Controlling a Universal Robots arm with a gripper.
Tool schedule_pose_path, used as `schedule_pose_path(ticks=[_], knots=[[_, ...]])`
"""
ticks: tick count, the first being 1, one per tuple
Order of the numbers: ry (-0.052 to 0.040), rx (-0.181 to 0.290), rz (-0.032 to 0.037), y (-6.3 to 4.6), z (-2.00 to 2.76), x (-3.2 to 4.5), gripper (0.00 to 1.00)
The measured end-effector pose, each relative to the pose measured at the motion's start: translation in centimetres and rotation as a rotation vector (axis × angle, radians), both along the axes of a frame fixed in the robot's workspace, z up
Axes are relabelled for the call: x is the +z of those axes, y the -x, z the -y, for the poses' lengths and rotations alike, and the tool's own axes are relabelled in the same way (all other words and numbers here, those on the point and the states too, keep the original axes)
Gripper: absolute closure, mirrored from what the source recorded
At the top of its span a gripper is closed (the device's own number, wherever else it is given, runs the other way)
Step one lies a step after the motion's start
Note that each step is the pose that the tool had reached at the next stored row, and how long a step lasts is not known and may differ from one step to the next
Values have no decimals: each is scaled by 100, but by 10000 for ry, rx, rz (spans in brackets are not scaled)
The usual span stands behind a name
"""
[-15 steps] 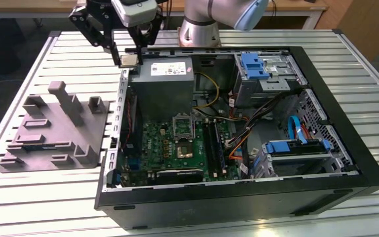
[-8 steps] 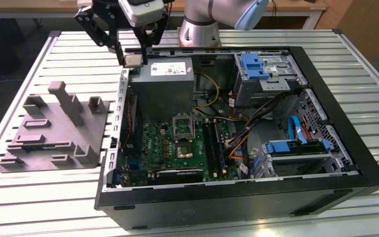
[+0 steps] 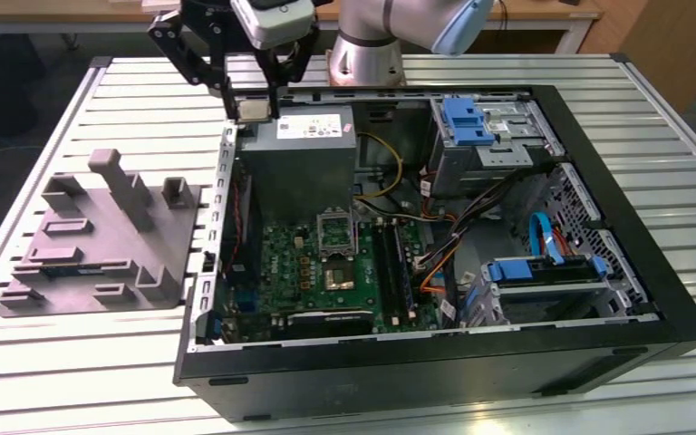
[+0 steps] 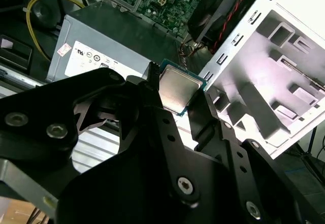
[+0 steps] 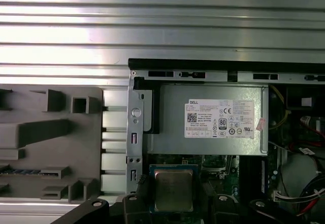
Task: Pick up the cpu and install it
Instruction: 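Pick up the cpu and move it towards the insertion slot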
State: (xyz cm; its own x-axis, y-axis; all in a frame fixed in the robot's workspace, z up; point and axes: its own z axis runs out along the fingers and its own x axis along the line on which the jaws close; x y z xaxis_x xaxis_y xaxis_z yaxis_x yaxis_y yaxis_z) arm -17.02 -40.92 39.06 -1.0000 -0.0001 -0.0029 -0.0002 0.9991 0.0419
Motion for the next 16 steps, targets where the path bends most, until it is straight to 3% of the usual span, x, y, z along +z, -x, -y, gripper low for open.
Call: schedule_pose_path(ticks=[16], knots=[[0,0,0,-210,0,0,53]])
